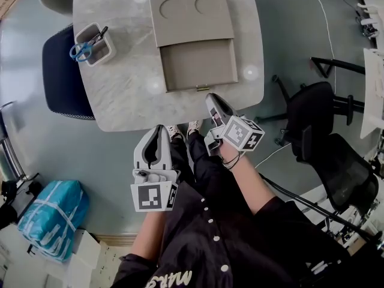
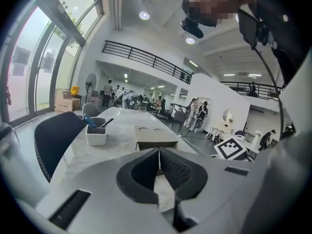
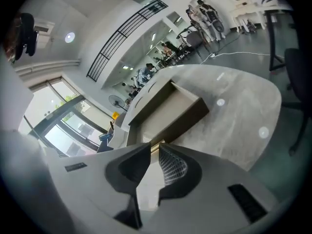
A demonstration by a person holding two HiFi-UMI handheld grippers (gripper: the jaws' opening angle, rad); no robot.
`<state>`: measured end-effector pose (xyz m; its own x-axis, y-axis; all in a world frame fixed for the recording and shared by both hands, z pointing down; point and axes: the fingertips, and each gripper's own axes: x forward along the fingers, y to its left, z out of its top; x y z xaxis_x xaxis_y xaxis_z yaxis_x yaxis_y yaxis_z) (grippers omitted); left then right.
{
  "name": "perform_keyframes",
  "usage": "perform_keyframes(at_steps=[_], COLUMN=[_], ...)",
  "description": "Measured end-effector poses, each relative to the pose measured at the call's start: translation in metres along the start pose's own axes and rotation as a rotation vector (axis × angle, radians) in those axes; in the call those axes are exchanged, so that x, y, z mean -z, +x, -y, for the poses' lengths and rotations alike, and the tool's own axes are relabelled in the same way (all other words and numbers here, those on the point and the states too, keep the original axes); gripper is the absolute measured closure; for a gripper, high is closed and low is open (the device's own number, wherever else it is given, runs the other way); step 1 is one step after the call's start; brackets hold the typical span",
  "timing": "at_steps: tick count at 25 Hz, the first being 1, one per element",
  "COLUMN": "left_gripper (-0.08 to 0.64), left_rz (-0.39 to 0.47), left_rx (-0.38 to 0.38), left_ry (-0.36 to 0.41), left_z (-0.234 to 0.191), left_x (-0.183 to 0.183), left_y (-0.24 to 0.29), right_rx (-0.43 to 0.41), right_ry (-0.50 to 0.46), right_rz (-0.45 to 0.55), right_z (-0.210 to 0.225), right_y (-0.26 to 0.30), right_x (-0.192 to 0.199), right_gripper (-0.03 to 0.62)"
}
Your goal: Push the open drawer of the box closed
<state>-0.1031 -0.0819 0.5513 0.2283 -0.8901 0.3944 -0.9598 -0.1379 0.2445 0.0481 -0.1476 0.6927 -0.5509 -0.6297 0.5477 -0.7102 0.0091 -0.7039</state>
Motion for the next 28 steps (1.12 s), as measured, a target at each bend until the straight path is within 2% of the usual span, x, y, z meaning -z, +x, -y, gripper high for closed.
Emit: perform_keyframes(at_steps=[6,12,17,23,28], left_gripper=[0.541,0.541,0.541,0.541,0.541], left_rz=[-0.011,-0.022,-0.021,-0.014,-0.004], left_rx=[0.004,-0.002,0.017,0.019,0.015], left_ry=[-0.016,-0.025,-0.028,-0.023,-0.017], left_z=[0.002,0.001,0.005,0.006,0.004], left_x=[0.007,0.013,0.012,0.009,0.0], left_y=[0.006,0.005,0.005,0.007,0.008], right_rx=[-0.012,-0.004,-0.012,-0.039,-0.041], right_ry=[0.187,0.307,0.333,0.378,0.37], right_rz=[-0.002,0.002,0.003,0.01,0.015], right_z=[0.011,0.015,0.016,0.014,0.011], right_y=[0.017,0.023,0.03,0.032,0.029], right_x=[0.007,0.008,0.008,0.007,0.001], right_gripper=[0.524,0.522,0.518,0.546,0.548])
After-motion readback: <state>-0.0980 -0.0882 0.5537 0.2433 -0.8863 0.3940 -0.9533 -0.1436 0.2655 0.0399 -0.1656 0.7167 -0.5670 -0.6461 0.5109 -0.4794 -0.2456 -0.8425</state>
